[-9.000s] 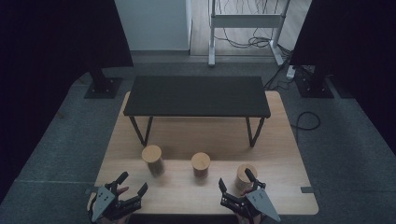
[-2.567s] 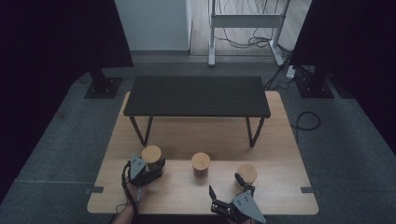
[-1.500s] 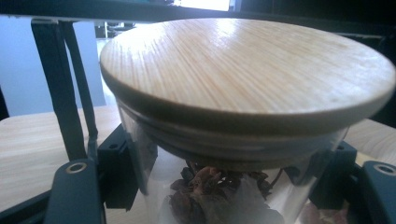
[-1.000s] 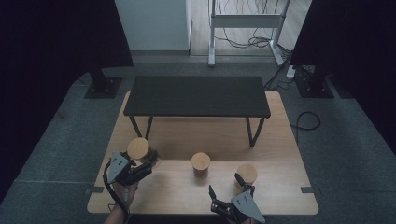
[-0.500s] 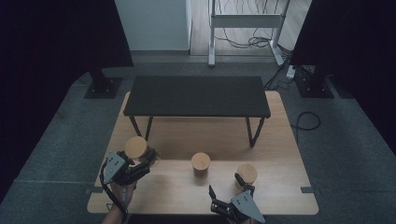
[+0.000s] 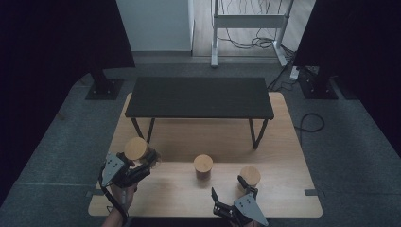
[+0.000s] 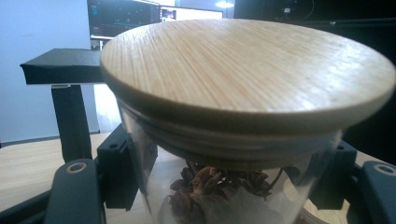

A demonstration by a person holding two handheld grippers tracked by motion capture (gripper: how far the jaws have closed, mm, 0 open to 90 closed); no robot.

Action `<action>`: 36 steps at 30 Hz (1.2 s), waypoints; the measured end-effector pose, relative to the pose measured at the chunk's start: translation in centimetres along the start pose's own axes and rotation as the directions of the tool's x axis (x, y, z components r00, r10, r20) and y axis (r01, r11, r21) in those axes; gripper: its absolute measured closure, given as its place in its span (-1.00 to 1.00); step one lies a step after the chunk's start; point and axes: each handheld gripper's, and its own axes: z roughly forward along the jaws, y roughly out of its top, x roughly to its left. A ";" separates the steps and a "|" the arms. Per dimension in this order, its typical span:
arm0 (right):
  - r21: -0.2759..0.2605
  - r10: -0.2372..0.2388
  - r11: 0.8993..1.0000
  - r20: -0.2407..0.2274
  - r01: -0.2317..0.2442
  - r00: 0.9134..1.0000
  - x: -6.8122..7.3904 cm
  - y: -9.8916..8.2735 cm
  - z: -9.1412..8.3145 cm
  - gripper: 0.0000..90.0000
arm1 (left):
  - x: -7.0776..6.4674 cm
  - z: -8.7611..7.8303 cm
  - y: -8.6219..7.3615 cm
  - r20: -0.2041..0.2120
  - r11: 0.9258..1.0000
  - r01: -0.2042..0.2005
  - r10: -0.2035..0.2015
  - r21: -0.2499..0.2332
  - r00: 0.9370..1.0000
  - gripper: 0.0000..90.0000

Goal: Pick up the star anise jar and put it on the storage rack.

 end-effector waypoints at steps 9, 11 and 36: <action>0.001 0.002 1.000 0.002 -0.002 1.000 0.0 0.0 0.0 -0.92 | 0.2 -0.2 0.2 0.000 1.000 0.004 -0.004 -0.009 1.000 -0.41; 0.001 0.003 1.000 0.002 -0.003 1.000 0.0 0.0 0.0 -0.92 | 0.3 -0.2 0.3 0.001 1.000 0.007 -0.007 -0.010 1.000 -0.41; 0.008 0.021 1.000 0.005 -0.021 1.000 -0.5 0.0 0.2 -0.92 | 0.8 2.0 2.6 0.024 0.999 -0.008 0.009 -0.040 1.000 -0.41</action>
